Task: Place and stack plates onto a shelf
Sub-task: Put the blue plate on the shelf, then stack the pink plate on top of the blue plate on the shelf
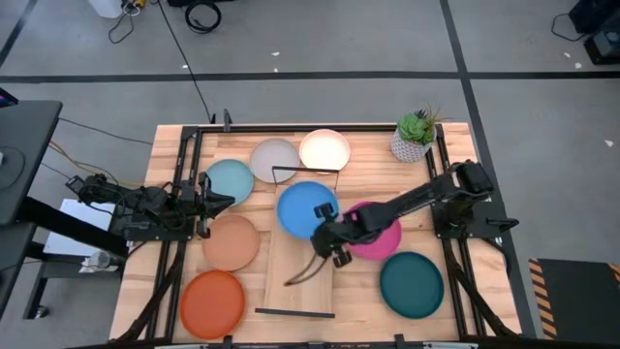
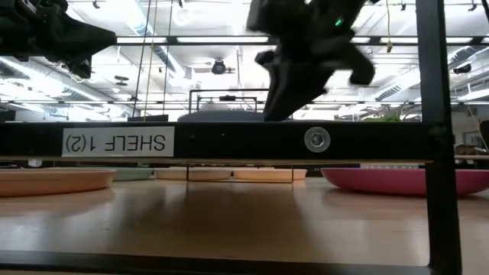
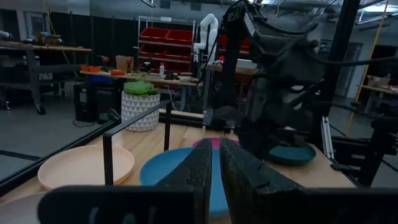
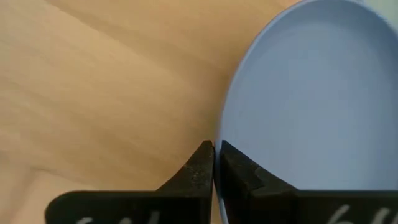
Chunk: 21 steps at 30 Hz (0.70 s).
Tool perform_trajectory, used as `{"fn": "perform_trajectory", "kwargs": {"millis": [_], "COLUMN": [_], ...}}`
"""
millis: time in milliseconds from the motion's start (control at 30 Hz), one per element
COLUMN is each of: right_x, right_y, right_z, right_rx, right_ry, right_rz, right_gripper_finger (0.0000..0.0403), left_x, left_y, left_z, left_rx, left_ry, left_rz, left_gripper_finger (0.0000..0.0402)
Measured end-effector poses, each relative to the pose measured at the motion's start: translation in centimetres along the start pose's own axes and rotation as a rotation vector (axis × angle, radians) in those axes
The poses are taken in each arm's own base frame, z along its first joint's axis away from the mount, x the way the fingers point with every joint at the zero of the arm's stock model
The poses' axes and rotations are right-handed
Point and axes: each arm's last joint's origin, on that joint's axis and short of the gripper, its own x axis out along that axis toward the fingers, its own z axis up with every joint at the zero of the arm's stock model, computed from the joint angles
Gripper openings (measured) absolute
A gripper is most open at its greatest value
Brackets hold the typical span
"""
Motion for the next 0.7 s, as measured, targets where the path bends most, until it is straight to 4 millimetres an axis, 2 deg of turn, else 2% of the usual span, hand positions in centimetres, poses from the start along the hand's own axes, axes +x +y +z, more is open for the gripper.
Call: {"fn": "perform_trajectory", "kwargs": {"millis": [167,333,400,600,700], "right_x": [1.2,1.1,0.2,-4.0,-5.0], "right_y": [-2.1,-2.4,-2.3,-1.5,-0.9], "right_z": [-0.3,-0.4,-0.4,-0.7,-1.6], "right_rx": [0.057,0.081,0.089,0.206,0.297], "right_ry": [0.01,0.016,0.022,0.05,0.12], "right_rz": [0.025,0.034,0.019,-0.018,0.006], "right_gripper_finger": [0.0029,0.0044,0.0061,0.0129,0.0157], "left_x": [0.0,0.0,0.0,0.0,0.0], "left_y": [0.0,0.0,0.0,0.0,0.0], "left_z": [0.0,0.0,-0.1,-0.1,-0.1], "left_rx": [-0.005,-0.004,0.001,0.004,0.004], "left_ry": [0.0,0.0,0.008,0.013,0.014], "left_rz": [0.0,0.0,0.0,0.0,0.0], "left_gripper_finger": [0.0039,0.0039,0.0039,0.0039,0.0039]}}
